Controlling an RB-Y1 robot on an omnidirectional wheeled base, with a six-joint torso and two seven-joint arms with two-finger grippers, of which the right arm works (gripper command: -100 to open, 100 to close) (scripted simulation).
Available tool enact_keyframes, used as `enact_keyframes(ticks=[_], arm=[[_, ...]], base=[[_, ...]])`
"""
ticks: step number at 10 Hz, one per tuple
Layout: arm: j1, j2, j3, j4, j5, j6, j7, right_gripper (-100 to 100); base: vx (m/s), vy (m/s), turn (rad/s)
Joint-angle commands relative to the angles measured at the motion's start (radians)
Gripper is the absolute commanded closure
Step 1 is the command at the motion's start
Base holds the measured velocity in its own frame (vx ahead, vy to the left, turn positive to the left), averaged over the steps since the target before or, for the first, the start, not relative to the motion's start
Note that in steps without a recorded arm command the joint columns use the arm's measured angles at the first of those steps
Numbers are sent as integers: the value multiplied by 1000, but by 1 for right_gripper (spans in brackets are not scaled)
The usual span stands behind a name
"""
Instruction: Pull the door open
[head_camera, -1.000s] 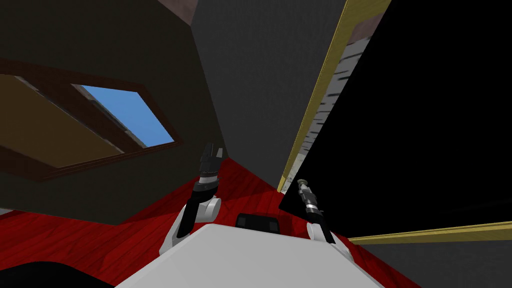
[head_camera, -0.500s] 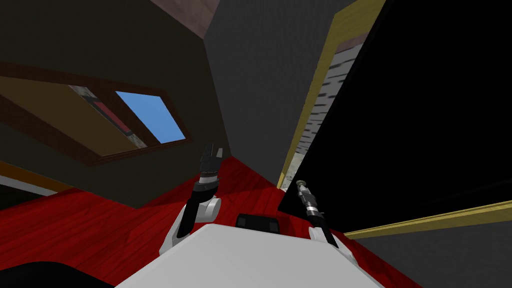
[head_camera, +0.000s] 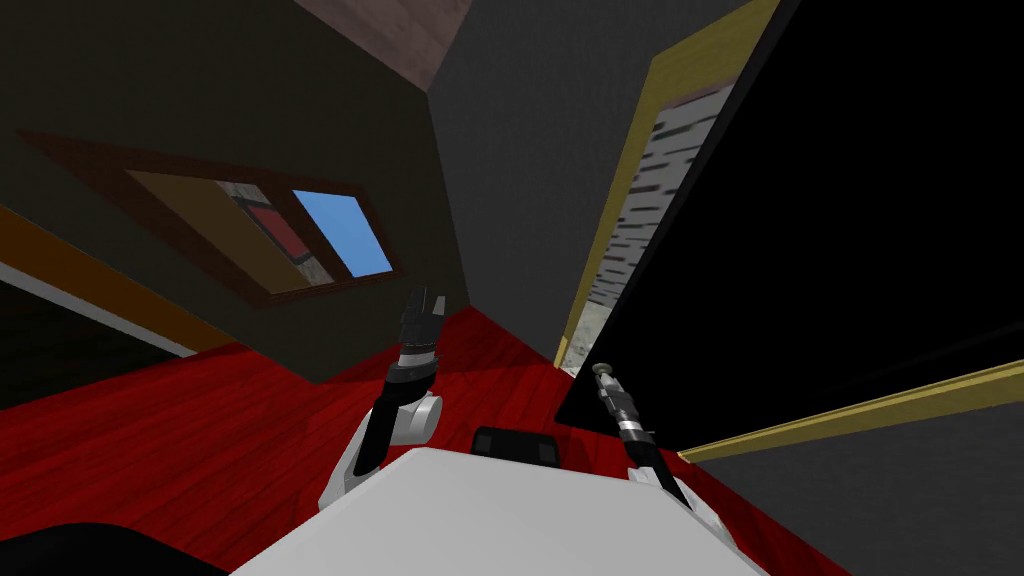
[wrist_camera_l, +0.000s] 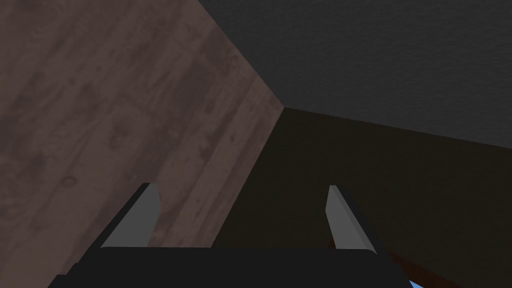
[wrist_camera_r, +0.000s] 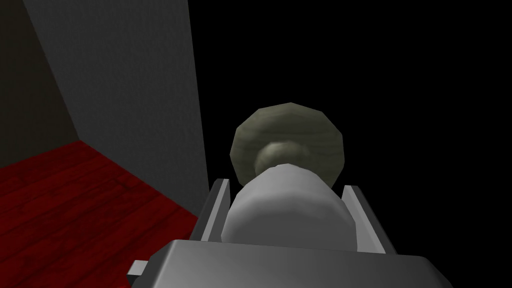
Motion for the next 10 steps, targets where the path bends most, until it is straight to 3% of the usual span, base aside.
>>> enact_keyframes(ticks=[1,2,3,4,5,10], arm=[[12,-15,21,-11,10,-17,-22,100],[18,-24,32,-14,15,-26,-34,100],[14,-19,24,-9,11,-17,-25,100],[31,-35,44,-3,21,-48,-48,100],[35,-39,48,-1,23,-56,-53,100],[74,-88,98,17,47,-150,-115,100]], base=[[-222,-30,74],[-228,-48,49],[-106,-26,9],[-164,-53,175],[-207,-70,121],[-191,-72,123]])
